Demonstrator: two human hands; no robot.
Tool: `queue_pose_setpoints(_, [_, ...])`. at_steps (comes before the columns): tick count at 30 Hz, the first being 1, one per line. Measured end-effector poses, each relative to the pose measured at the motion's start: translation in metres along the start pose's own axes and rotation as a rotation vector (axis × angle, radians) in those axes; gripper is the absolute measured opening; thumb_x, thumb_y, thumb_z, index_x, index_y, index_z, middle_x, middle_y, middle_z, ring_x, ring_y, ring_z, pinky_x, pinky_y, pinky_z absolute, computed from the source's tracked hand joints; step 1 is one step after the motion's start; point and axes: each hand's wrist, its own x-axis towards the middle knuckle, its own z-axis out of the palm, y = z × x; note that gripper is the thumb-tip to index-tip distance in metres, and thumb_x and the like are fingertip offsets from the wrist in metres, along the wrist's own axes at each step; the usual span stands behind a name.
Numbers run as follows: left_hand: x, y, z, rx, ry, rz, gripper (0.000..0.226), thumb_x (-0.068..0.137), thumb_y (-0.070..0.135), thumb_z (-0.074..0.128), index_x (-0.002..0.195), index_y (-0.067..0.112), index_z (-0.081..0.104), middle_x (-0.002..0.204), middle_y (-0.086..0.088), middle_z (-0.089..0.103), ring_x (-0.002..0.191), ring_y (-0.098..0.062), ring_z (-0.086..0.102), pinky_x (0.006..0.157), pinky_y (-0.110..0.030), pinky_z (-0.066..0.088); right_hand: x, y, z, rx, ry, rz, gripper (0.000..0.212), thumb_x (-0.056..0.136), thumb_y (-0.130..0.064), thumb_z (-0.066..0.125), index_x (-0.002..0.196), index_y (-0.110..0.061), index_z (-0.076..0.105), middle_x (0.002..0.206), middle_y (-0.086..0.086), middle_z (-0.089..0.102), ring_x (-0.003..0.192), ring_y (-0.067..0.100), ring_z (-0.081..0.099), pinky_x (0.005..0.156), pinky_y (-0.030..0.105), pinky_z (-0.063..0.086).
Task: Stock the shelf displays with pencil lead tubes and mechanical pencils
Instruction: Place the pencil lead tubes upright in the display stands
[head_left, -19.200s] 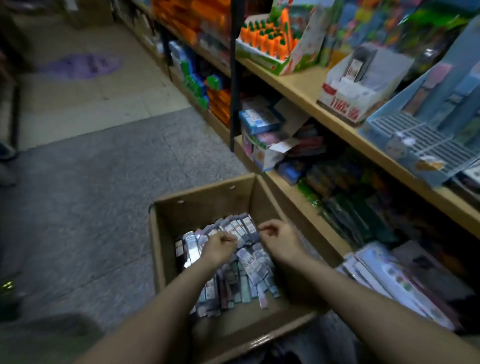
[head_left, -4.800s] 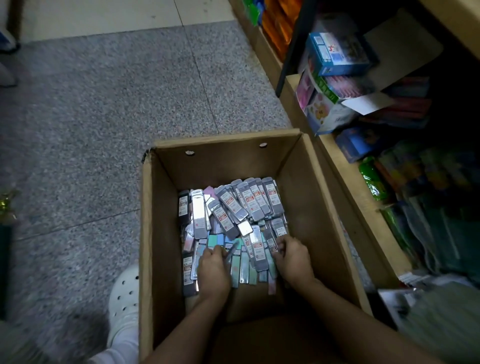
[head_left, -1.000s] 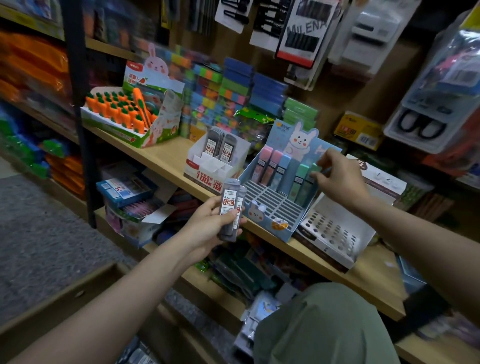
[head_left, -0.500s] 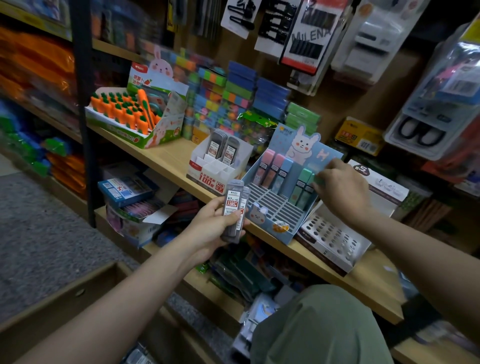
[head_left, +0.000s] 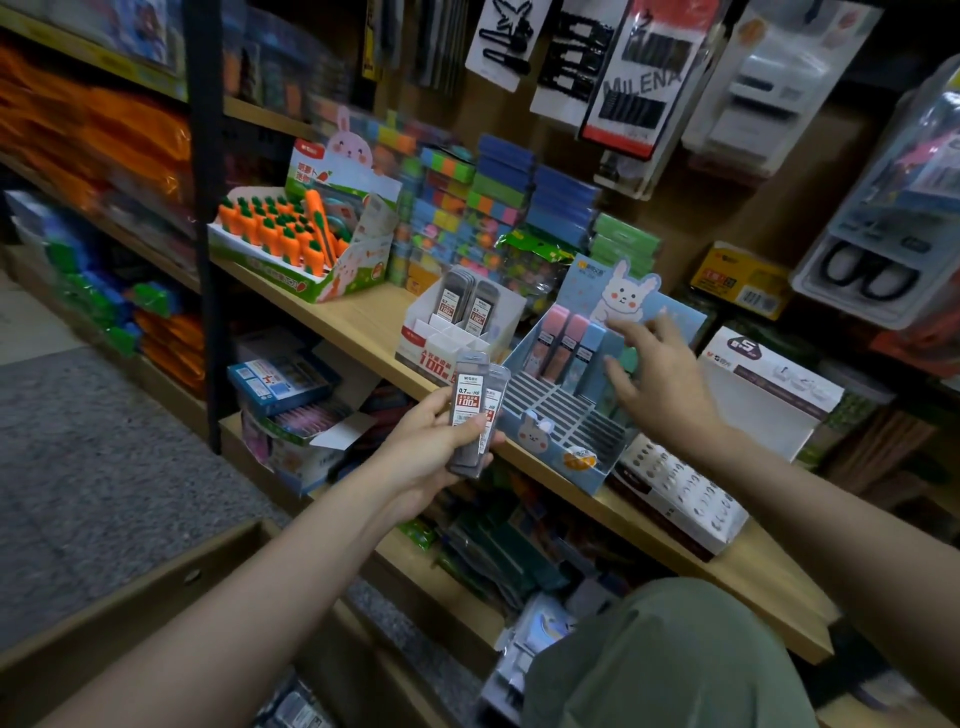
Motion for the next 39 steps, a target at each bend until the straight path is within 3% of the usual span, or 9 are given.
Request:
queue_pose_setpoints(2, [-0.003,0.004,-0.003,0.021,-0.001,0.002,0.036,0.094,0.004,0.057,0.122,0.025,0.056,0.106,-0.001,0.074,0.096,-0.019,0.072,0.074,-0.033,0.060,0.002,-0.032,0.004,0.317,-0.170,0.018,0.036,0.096,-0.037,0.057,0.128,-0.021,0.059,0.108,-0.003,0.063,0.086,0.007,0.064,0.076,0.013,0.051])
queue_pose_setpoints(4, [-0.009,0.009,-0.007,0.048,0.000,0.006,0.036,0.094,0.005,0.057,0.123,0.025,0.057,0.108,-0.002,0.073,0.098,-0.019,0.071,0.070,-0.030,0.058,0.000,-0.063,0.013,0.598,-0.358,0.065,0.038,0.095,-0.040,0.056,0.129,-0.022,0.060,0.107,-0.004,0.068,0.081,0.005,0.068,0.070,0.018,0.057])
queue_pose_setpoints(9, [-0.030,0.020,-0.024,0.136,0.060,0.018,0.031,0.096,0.005,0.054,0.126,0.014,0.058,0.108,-0.009,0.071,0.099,-0.021,0.069,0.072,-0.030,0.057,-0.003,-0.102,0.026,0.866,-0.355,0.196,0.026,0.090,-0.022,0.068,0.113,-0.009,0.068,0.089,0.008,0.073,0.077,0.021,0.072,0.076,0.037,0.061])
queue_pose_setpoints(13, [-0.052,0.029,-0.030,0.355,0.063,0.056,0.034,0.097,0.006,0.052,0.128,0.020,0.056,0.112,-0.008,0.069,0.106,-0.024,0.064,0.090,-0.040,0.054,-0.009,-0.116,0.028,1.040,-0.396,0.198,0.022,0.087,-0.022,0.072,0.099,-0.004,0.068,0.078,0.006,0.072,0.065,0.010,0.071,0.058,0.021,0.058])
queue_pose_setpoints(21, [-0.061,0.032,-0.031,0.493,0.106,0.170,0.042,0.092,0.001,0.060,0.131,0.016,0.053,0.121,-0.006,0.065,0.112,-0.016,0.061,0.091,-0.026,0.052,0.006,-0.125,0.019,0.819,-0.508,0.079,0.015,0.086,-0.025,0.073,0.099,-0.020,0.068,0.089,0.005,0.076,0.081,0.016,0.074,0.083,0.042,0.059])
queue_pose_setpoints(26, [-0.043,0.032,-0.043,0.672,0.359,0.207,0.038,0.088,0.021,0.070,0.122,0.026,0.054,0.122,0.003,0.055,0.104,0.000,0.054,0.082,-0.016,0.047,0.074,-0.082,-0.008,0.714,-0.215,0.148,0.040,0.083,-0.025,0.075,0.120,-0.013,0.064,0.102,0.004,0.071,0.088,0.017,0.071,0.084,0.037,0.059])
queue_pose_setpoints(29, [-0.017,0.041,-0.047,0.753,0.509,0.205,0.045,0.085,0.033,0.072,0.124,0.027,0.050,0.129,0.003,0.047,0.110,-0.005,0.051,0.094,-0.028,0.049,0.107,-0.058,-0.005,0.555,-0.014,0.174,0.033,0.083,-0.027,0.076,0.112,-0.013,0.069,0.099,0.004,0.072,0.088,0.015,0.065,0.084,0.034,0.056])
queue_pose_setpoints(33, [0.026,0.050,-0.030,0.759,0.565,0.184,0.077,0.079,0.047,0.074,0.143,0.022,0.038,0.142,0.003,0.032,0.128,-0.015,0.040,0.107,-0.042,0.043,0.130,-0.057,0.024,0.548,0.040,0.188,0.029,0.084,-0.028,0.075,0.108,-0.013,0.070,0.097,0.005,0.070,0.092,0.019,0.064,0.082,0.033,0.053])
queue_pose_setpoints(39, [0.073,0.043,-0.013,0.695,0.567,0.222,0.099,0.076,0.050,0.075,0.152,0.020,0.020,0.156,0.003,0.025,0.139,-0.016,0.032,0.104,-0.029,0.033,0.144,-0.063,0.065,0.461,0.002,0.165,0.025,0.085,-0.028,0.074,0.103,-0.012,0.069,0.102,0.011,0.070,0.099,0.028,0.063,0.089,0.041,0.052])
